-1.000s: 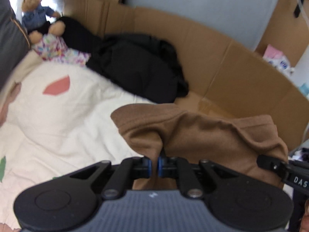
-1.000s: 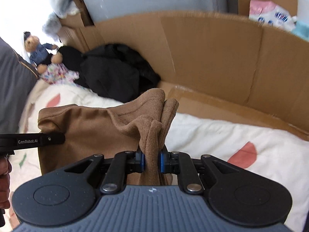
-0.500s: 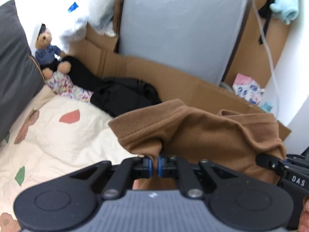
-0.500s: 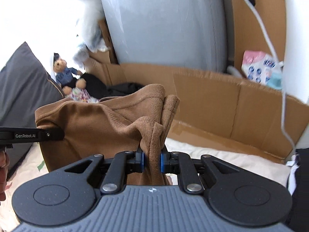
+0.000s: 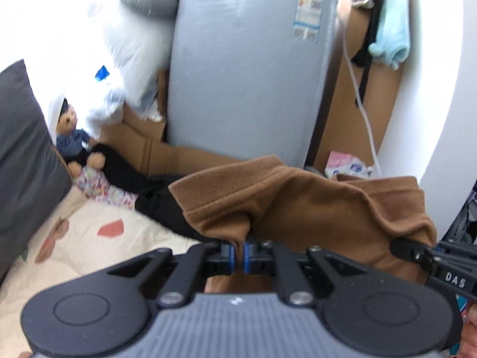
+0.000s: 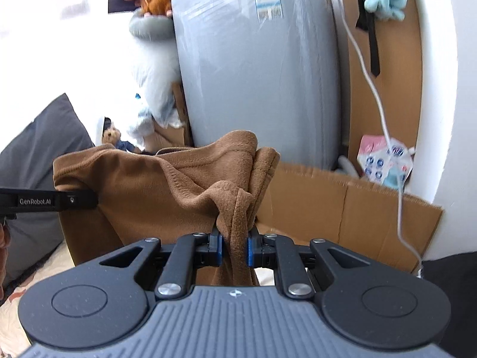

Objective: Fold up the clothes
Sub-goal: 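Lift the folded brown shirt up off the duvet with both tools, then carry the held shirt toward the white pillar with both tools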

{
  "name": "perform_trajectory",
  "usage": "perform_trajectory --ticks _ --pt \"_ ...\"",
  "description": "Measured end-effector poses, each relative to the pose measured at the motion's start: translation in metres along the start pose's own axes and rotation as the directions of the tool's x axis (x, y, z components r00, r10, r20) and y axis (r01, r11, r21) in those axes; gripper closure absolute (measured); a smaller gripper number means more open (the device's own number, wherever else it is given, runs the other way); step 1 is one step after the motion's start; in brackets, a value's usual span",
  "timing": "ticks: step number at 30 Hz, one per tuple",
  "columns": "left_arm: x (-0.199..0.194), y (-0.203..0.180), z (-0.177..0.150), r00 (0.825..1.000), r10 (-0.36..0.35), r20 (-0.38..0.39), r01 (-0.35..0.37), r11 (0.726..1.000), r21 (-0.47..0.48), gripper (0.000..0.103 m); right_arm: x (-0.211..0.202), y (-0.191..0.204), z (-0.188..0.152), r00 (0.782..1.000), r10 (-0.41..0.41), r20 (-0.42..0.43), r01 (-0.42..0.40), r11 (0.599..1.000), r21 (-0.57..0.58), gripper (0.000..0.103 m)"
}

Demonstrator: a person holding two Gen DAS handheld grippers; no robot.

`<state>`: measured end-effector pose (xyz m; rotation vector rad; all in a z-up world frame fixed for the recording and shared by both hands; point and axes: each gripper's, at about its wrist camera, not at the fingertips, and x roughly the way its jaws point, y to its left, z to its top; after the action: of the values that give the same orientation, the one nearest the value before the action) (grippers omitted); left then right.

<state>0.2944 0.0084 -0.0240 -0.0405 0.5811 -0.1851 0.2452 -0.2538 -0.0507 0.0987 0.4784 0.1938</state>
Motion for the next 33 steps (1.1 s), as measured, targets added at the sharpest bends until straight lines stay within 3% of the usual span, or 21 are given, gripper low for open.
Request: perform_trajectory --ticks 11,18,24,33 --pt "-0.021 -0.027 0.073 0.999 -0.022 0.040 0.021 1.000 0.006 0.097 -0.042 -0.006 0.067 0.994 -0.026 0.104 0.028 0.999 -0.016 0.088" --pt "-0.029 -0.055 0.119 0.999 0.017 0.043 -0.019 0.999 0.046 0.097 -0.046 -0.014 0.114 0.990 -0.049 0.131 0.049 0.999 0.006 0.088" --pt "-0.042 -0.075 0.168 0.994 0.061 0.091 -0.068 0.995 0.075 0.097 -0.046 -0.018 0.149 0.985 -0.037 0.168 0.033 0.999 0.021 0.088" --pt "-0.052 -0.094 0.176 0.991 0.053 0.120 -0.061 0.996 0.064 0.097 -0.065 -0.032 0.170 0.977 -0.031 0.212 0.029 1.000 0.011 0.088"
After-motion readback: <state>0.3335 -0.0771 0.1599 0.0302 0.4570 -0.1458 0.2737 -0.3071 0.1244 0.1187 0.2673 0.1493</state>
